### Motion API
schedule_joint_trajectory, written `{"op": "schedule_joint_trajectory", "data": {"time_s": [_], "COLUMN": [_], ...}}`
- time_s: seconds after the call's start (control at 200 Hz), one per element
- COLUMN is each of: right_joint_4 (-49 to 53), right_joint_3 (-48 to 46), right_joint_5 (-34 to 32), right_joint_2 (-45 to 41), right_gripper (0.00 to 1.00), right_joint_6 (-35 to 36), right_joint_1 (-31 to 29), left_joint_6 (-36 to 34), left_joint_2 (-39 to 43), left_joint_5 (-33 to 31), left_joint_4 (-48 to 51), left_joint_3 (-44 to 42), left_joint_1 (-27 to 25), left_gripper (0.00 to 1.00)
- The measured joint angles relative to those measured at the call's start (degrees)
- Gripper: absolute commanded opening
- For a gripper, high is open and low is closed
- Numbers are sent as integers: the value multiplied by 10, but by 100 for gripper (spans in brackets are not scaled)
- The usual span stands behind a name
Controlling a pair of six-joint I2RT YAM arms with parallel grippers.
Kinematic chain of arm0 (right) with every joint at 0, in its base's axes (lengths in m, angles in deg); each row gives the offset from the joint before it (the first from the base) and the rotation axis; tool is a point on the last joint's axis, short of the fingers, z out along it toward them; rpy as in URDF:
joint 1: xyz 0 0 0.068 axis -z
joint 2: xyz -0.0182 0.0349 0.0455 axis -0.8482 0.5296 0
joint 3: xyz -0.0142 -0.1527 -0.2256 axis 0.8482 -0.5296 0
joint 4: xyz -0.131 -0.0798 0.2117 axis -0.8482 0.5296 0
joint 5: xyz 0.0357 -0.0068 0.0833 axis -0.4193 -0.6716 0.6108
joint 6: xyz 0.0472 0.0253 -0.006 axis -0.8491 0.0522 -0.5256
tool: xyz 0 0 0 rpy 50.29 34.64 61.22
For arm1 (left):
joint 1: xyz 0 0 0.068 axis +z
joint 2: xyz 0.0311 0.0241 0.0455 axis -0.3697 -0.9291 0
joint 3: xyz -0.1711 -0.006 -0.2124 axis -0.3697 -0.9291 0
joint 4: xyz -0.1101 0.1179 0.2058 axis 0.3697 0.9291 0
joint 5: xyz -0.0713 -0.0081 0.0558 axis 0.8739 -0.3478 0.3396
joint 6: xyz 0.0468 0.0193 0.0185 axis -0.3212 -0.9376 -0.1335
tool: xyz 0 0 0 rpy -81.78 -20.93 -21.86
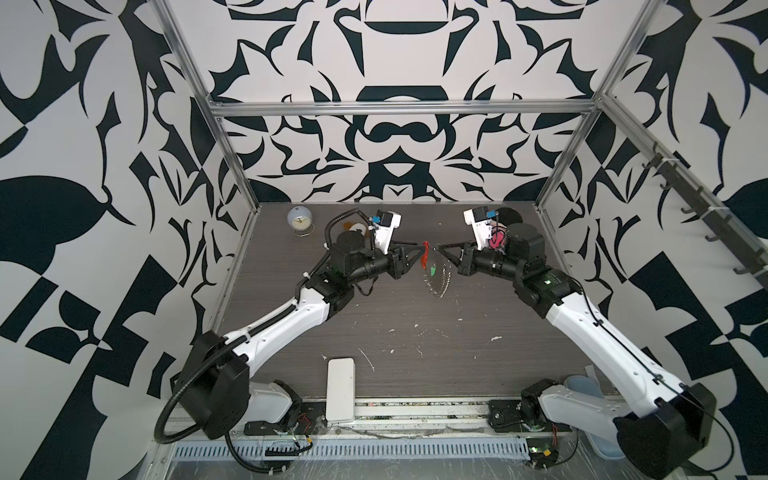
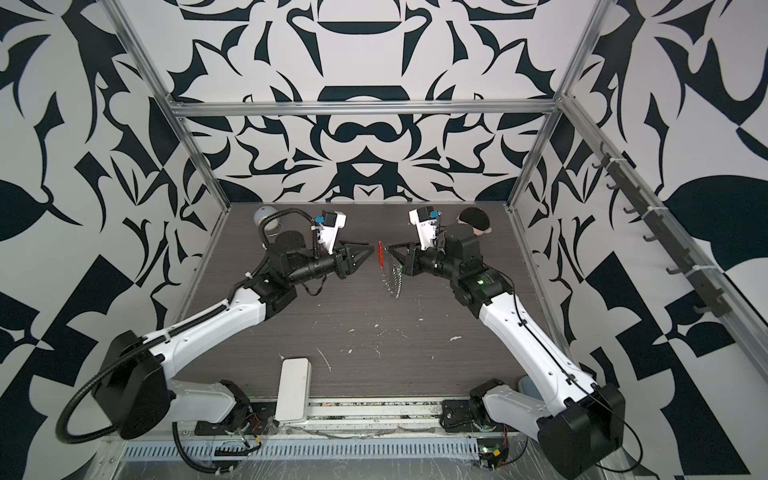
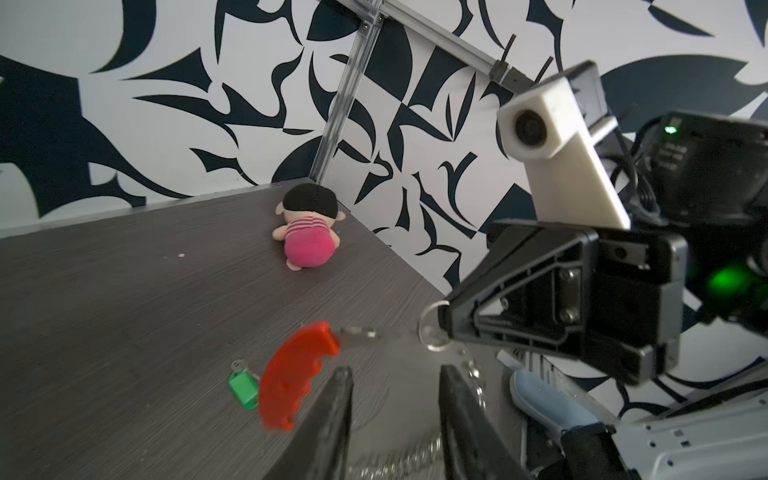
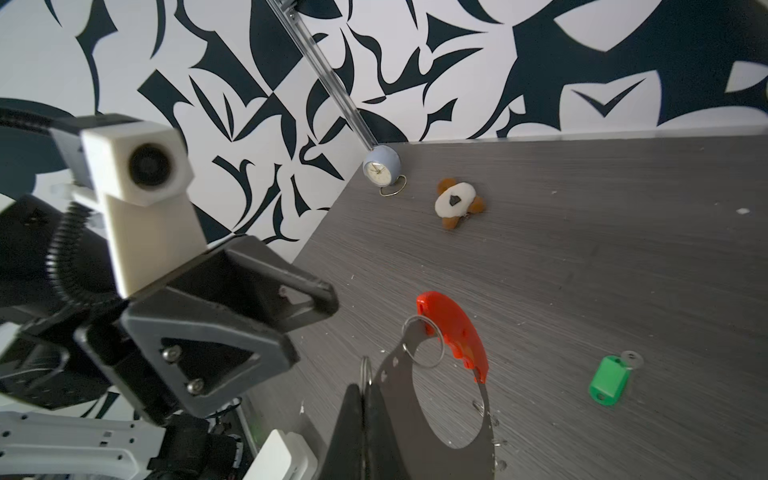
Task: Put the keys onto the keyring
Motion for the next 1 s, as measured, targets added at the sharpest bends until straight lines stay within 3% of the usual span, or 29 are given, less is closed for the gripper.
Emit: {"op": "schedule_joint_trajectory", "data": {"time_s": [0.195,0.35,1.0], "right_joint_4": [61,70,43], "right_joint_3": [40,40,32], "right_joint_5": [-2,11,38], "right_joint_2": [20,24,19], "right_gripper": [0,0,0], "right_joint_6": [86,123,154], "right_joint_1": [-5,-17,-52], "left_joint_6": [-162,-227,-182], "left_joint_2": [59,53,-56], "left_joint_5": [11,55,232], "left_joint_4": [116,176,144], "left_joint_3": [-6,9,79], "left_joint_1": [2,7,42], "left_gripper": [34,32,28]}}
